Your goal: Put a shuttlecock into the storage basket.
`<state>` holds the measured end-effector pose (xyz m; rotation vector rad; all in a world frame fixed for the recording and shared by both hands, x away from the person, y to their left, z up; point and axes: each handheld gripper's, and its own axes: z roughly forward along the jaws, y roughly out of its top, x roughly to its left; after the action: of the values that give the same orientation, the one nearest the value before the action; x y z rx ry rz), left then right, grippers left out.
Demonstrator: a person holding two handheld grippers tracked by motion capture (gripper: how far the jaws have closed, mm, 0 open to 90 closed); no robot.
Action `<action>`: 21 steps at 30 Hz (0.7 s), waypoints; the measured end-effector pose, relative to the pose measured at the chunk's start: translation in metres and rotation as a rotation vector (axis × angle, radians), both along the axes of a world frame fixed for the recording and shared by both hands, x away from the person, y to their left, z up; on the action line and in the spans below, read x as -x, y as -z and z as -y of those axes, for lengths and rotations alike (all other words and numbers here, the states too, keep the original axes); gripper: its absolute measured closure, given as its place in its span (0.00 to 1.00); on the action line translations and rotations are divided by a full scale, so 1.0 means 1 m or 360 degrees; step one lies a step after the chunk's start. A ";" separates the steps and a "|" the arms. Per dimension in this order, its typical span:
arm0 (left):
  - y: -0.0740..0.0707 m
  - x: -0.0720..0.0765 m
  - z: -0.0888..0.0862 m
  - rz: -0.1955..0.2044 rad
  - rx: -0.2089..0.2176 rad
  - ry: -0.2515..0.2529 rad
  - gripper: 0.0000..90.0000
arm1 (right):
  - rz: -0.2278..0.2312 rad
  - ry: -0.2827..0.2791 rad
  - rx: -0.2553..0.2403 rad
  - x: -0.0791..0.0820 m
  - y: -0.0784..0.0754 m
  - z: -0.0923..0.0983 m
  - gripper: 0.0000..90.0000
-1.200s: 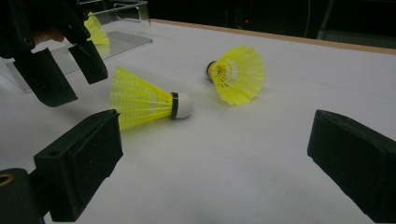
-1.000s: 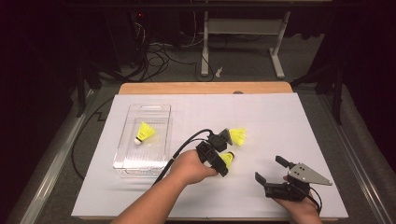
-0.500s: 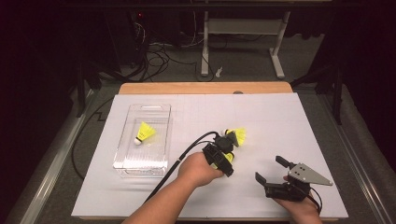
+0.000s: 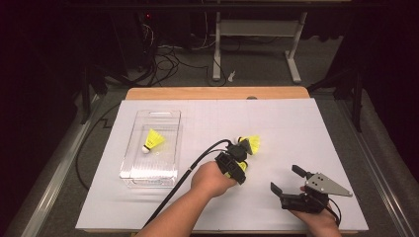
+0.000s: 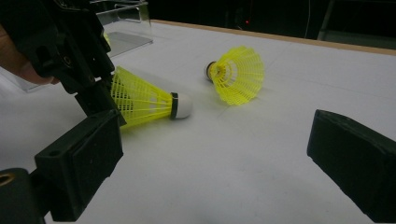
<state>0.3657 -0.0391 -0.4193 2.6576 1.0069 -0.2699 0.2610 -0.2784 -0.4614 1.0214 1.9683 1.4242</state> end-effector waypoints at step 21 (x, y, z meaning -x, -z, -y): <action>-0.006 0.001 -0.012 0.0126 -0.0013 0.0032 1.00 | -0.0001 -0.0005 0.0003 0.000 0.000 0.000 0.05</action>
<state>0.3643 -0.0268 -0.4130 2.6644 0.9589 -0.1635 0.2612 -0.2785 -0.4616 1.0187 1.9722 1.4239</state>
